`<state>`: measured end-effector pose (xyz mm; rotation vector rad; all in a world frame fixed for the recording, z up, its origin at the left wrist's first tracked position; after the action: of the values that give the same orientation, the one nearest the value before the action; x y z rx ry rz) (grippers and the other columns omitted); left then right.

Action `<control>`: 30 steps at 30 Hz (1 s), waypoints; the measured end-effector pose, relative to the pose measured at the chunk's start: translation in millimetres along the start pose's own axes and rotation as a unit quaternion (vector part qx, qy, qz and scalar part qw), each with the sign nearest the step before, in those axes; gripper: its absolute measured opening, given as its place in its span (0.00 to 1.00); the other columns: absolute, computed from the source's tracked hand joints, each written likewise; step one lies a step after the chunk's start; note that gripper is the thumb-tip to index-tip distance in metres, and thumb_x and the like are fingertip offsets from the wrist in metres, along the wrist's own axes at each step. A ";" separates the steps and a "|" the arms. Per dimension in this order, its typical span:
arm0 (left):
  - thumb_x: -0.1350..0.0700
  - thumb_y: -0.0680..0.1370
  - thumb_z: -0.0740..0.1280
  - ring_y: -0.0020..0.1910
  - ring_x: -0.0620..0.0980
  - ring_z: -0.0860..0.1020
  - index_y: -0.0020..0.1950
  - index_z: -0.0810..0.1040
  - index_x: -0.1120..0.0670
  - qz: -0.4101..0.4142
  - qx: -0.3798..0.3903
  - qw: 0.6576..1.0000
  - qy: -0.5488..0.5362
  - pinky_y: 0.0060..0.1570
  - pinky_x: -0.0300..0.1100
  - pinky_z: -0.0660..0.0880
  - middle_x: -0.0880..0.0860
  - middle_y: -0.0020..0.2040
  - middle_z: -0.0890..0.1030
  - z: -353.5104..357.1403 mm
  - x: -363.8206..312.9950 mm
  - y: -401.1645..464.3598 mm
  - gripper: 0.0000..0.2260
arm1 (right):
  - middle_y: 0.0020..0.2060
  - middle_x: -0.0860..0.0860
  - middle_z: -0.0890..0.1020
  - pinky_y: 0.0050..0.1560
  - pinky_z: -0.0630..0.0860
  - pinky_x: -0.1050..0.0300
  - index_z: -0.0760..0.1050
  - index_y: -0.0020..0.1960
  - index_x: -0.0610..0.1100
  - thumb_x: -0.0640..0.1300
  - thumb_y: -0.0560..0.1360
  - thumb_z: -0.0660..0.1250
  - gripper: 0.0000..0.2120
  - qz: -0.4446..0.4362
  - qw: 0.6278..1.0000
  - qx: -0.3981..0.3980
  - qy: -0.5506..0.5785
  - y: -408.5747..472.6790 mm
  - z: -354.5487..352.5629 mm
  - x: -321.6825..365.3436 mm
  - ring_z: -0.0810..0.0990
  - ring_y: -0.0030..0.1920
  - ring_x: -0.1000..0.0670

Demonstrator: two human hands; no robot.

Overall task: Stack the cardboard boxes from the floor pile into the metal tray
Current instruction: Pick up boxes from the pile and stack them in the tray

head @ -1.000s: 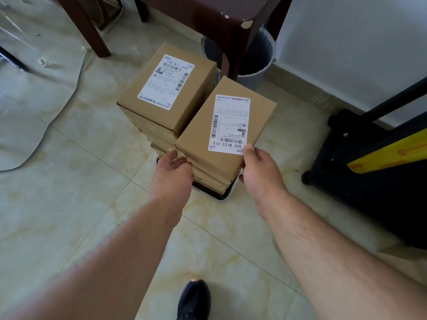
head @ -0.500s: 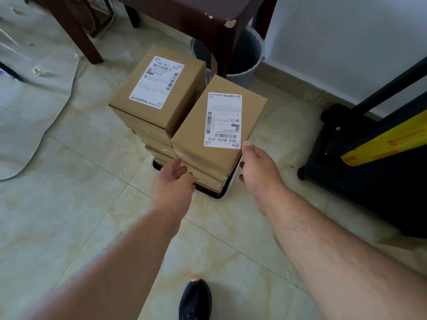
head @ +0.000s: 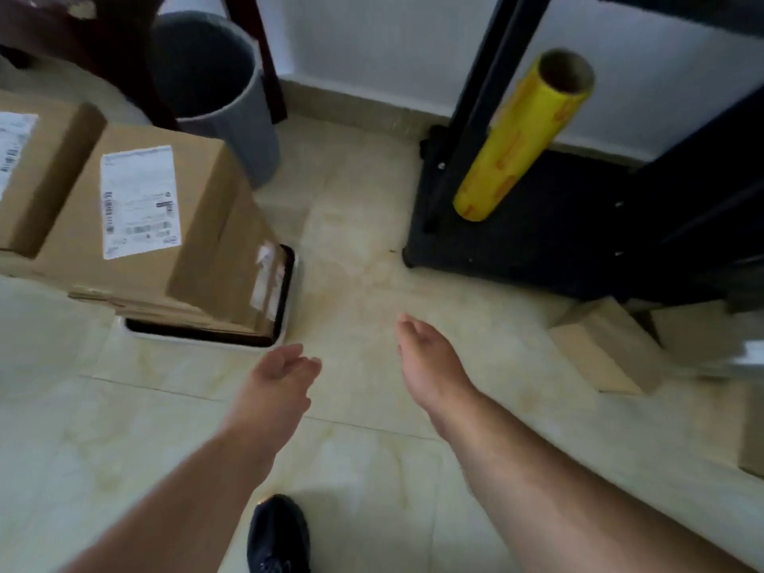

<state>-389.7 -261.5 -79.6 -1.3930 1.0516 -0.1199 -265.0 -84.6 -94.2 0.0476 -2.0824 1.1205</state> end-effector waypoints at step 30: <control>0.50 0.83 0.67 0.75 0.56 0.71 0.82 0.65 0.47 0.153 0.089 0.923 0.342 0.63 0.47 0.67 0.52 0.80 0.69 540.3 16.8 23.4 0.27 | 0.75 0.46 0.72 0.65 0.70 0.49 0.68 0.78 0.47 0.59 0.85 0.52 0.26 0.216 0.947 -0.194 0.140 51.9 -457.6 -358.8 0.74 0.70 0.43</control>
<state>-37.5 130.9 -200.9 -1.0133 1.7766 -0.4861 246.8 172.6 -207.3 -0.7478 -2.0602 0.8707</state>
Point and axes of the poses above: each hand's wrist, its own y-axis towards the middle knuckle, its own z-axis out of the palm, x = y × z, the point moved 10 cm from there along y, towards the middle knuckle
